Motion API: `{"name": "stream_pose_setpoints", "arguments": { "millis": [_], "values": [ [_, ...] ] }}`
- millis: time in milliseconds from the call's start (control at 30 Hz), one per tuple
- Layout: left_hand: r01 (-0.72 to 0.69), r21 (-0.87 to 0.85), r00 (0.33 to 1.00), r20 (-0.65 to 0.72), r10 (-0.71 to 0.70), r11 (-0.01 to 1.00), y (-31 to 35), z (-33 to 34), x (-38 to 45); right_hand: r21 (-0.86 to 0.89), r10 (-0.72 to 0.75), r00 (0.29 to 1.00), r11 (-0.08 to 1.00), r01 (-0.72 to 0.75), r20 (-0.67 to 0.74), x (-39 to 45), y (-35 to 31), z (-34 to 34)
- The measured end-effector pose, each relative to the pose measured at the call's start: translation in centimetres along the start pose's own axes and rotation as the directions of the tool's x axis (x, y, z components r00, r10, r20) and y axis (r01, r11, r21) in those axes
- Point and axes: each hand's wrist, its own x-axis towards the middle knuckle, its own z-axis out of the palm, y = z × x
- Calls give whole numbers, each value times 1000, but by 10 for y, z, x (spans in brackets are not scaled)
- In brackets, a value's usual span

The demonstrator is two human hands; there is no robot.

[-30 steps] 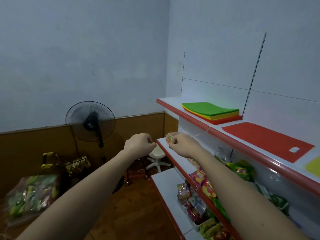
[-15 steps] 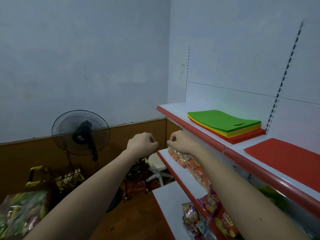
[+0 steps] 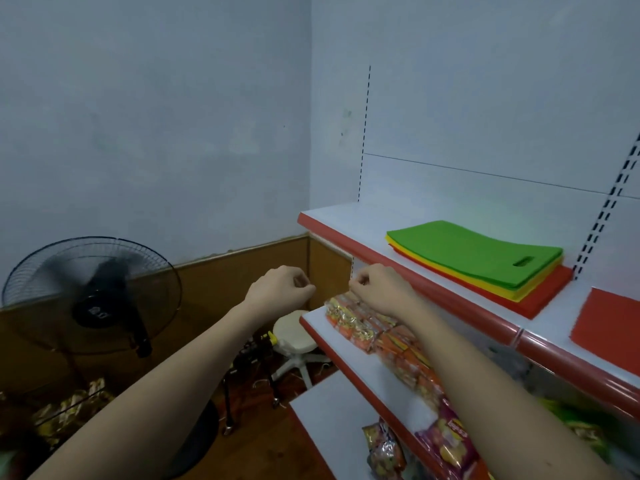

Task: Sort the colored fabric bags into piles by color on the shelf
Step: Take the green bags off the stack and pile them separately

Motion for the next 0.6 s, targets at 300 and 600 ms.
{"name": "stream_pose_setpoints", "arguments": {
  "millis": [300, 600],
  "values": [
    [-218, -162, 974, 18, 224, 962, -19, 3, 89, 39, 201, 968, 980, -197, -151, 38, 19, 0],
    [-339, -366, 919, 68, 388, 867, 47, 35, 194, 184, 350, 760, 937, -298, -547, 67, 68, -45]
  ]
}}
